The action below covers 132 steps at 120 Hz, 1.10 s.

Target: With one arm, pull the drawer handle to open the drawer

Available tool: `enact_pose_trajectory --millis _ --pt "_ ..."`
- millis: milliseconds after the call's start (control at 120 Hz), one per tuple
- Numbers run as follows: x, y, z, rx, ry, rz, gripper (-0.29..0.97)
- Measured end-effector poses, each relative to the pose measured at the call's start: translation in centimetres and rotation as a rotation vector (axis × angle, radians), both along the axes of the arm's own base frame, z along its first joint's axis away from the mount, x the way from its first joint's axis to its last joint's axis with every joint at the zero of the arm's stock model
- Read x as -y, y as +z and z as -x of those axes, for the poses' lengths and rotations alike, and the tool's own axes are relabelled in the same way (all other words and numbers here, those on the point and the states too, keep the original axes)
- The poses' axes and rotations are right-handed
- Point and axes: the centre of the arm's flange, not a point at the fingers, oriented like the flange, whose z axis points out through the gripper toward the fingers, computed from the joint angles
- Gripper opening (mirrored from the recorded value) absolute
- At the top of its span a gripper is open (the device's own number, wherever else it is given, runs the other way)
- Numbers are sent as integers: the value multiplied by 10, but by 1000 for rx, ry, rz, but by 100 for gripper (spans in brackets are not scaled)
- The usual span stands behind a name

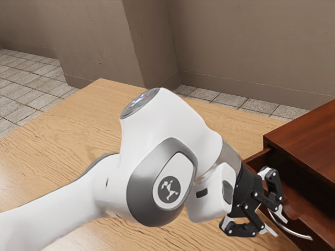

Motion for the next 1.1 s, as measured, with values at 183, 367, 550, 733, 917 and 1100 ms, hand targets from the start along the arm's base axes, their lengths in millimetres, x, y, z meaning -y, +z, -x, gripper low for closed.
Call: enact_pose_trajectory --millis 183,367,550,733,917,1100 --pt "-1 -2 6 -4 -2 1 9" --pt "-5 -2 12 -6 1 4 8" --pt "-11 -5 16 -12 11 2 8" --pt "-15 -8 18 -13 15 -6 4" --pt "-15 -4 22 -6 14 -9 5" --pt "-20 -3 28 -2 24 -14 6"
